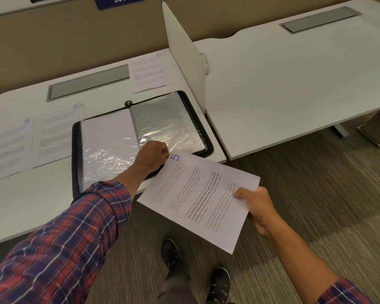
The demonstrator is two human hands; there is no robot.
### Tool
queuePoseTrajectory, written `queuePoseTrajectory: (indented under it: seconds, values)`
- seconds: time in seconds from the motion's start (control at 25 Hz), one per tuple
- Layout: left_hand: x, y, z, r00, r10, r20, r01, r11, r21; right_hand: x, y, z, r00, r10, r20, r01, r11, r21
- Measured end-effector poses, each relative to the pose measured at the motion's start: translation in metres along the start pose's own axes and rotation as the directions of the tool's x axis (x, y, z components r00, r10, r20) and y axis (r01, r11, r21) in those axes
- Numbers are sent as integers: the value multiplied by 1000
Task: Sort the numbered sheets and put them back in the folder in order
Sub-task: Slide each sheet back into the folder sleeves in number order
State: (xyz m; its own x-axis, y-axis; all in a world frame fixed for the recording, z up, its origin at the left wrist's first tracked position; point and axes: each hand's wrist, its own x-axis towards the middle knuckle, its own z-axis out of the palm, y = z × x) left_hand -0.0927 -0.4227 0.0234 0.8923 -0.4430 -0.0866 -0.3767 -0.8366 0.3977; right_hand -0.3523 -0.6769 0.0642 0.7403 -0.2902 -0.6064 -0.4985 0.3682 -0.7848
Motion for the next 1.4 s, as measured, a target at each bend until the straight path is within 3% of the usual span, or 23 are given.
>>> queuePoseTrajectory:
  seconds: [0.2,0.44,0.92,1.4]
  values:
    - [3,-4,-1,999,-51,20,53,989,-136,5,-10,8,1000,-10,-16,10,1000,-9]
    - [3,-3,-5,997,-54,58,63,981,-181,6,-11,6,1000,8,-19,-9,1000,-8]
    - [8,-3,10,991,-105,78,116,980,-159,8,-9,-3,999,32,22,-31,999,-41]
    - [8,-10,2,1000,-24,-4,23,987,-157,17,-26,3,1000,-8,20,10,996,-87]
